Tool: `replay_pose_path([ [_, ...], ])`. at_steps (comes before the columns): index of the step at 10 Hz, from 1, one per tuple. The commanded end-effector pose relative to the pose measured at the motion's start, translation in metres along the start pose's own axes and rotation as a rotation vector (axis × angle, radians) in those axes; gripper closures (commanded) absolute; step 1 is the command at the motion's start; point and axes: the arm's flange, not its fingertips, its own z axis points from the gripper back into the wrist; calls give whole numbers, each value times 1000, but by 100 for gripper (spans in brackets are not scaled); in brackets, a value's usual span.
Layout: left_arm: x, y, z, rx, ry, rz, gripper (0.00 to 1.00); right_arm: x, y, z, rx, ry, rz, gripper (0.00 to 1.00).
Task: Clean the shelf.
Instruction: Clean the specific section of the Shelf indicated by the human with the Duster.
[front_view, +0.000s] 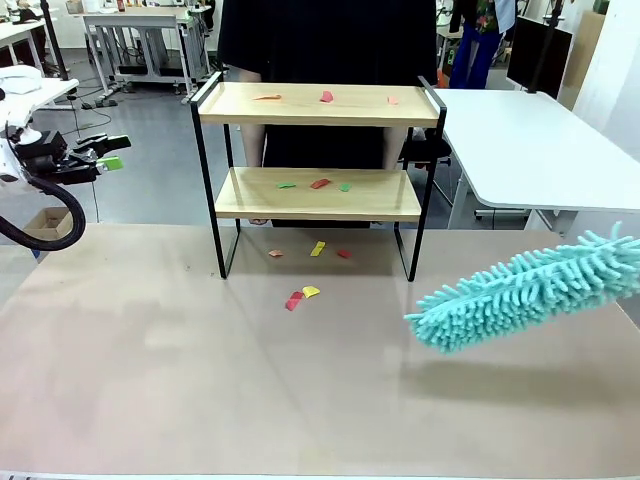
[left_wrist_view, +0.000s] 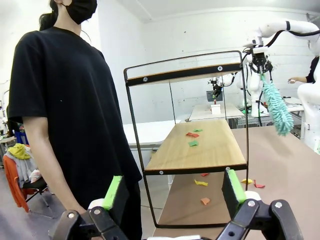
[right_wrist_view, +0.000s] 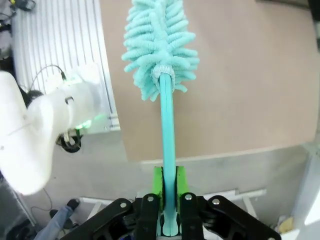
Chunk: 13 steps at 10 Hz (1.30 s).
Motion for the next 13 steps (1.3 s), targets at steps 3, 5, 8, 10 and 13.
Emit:
replay_pose_path([
  [3,3,-1,1,2,-2,-10,0,49,4,-34,75,-58,46,87],
  [5,3,-1,1,2,-2,-10,0,55,-2,-49,88,-23,23,87],
  [8,3,-1,1,2,-2,-10,0,54,3,-45,102,-27,65,87],
  [10,3,-1,1,2,-2,-10,0,54,3,-45,102,-27,65,87],
  [13,3,-1,1,2,-2,-10,0,54,3,-45,102,-27,65,87],
])
